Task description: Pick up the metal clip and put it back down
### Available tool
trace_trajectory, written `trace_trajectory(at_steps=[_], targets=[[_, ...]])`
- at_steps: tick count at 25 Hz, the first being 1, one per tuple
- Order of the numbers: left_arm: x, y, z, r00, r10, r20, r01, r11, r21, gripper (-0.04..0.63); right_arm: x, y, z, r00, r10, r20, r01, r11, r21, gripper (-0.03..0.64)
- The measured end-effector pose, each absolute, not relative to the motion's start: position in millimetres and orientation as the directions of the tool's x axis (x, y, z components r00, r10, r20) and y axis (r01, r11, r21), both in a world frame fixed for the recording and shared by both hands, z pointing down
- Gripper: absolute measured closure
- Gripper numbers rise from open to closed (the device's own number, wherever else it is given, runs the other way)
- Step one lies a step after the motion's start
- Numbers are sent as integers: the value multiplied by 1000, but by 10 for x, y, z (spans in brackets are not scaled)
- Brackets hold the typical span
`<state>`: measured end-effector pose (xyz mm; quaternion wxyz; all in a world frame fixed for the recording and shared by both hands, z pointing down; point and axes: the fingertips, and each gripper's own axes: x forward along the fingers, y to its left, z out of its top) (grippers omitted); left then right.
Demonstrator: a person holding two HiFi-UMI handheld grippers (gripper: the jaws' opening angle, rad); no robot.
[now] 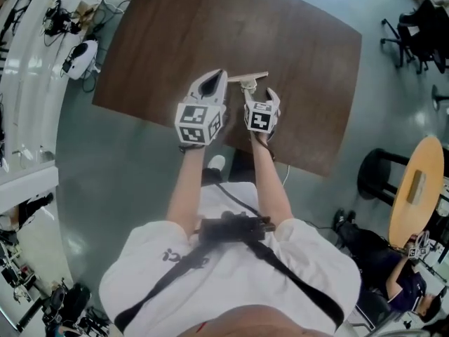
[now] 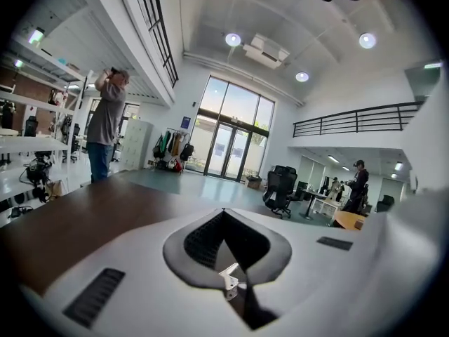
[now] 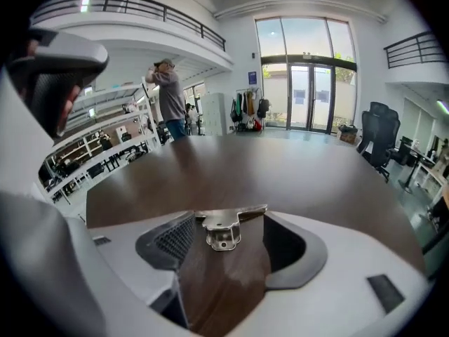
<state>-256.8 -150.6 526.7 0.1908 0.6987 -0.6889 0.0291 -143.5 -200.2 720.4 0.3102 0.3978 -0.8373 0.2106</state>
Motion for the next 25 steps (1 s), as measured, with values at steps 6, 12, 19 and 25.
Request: trace_trajectory(at_steps=[6, 12, 19, 25], targets=[[-2245, -1740, 4622, 146, -973, 178, -976, -113, 184, 600, -1139, -2252, 5925, -540, -694, 477, -815, 573, -89, 324], [-1835, -1626, 3999, 226, -971, 73, -968, -215, 131, 600, -740, -2058, 4461, -546, -813, 204, -831, 556, -9, 500], [-1507, -1484, 3565, 312, -950, -7, -947, -311, 79, 600, -470, -1680, 3494, -512, -859, 3, -857, 511, 70, 611], [-1333, -1352, 3391, 348, -936, -52, -935, -350, 48, 600, -318, -1399, 3115, -492, -865, -94, -870, 488, 63, 611]])
